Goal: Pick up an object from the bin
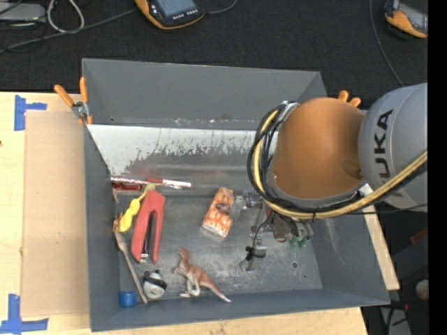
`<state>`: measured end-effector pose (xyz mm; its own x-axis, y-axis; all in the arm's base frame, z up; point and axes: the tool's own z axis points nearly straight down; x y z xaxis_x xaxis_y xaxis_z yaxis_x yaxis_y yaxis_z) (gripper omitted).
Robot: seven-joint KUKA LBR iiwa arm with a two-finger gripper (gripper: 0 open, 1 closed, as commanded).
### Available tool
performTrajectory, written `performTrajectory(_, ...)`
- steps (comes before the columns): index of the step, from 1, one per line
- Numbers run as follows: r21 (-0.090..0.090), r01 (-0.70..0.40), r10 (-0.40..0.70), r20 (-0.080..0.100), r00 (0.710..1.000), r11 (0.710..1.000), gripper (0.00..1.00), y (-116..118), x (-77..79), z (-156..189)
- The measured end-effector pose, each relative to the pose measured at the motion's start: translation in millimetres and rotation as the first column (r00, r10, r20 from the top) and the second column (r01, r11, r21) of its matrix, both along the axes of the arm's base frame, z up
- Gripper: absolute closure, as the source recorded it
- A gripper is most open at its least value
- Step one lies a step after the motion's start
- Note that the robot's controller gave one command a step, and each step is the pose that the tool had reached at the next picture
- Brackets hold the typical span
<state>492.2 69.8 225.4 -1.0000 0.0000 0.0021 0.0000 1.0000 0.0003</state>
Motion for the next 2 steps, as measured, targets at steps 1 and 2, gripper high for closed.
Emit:
performTrajectory(1,0.0,-0.08,0.08,0.003,0.997,0.997,0.0,14.1,3.6,-43.9)
performTrajectory(2,0.001,0.027,-0.027,0.005,1.0,1.0,0.0,29.4,48.1,-78.1)
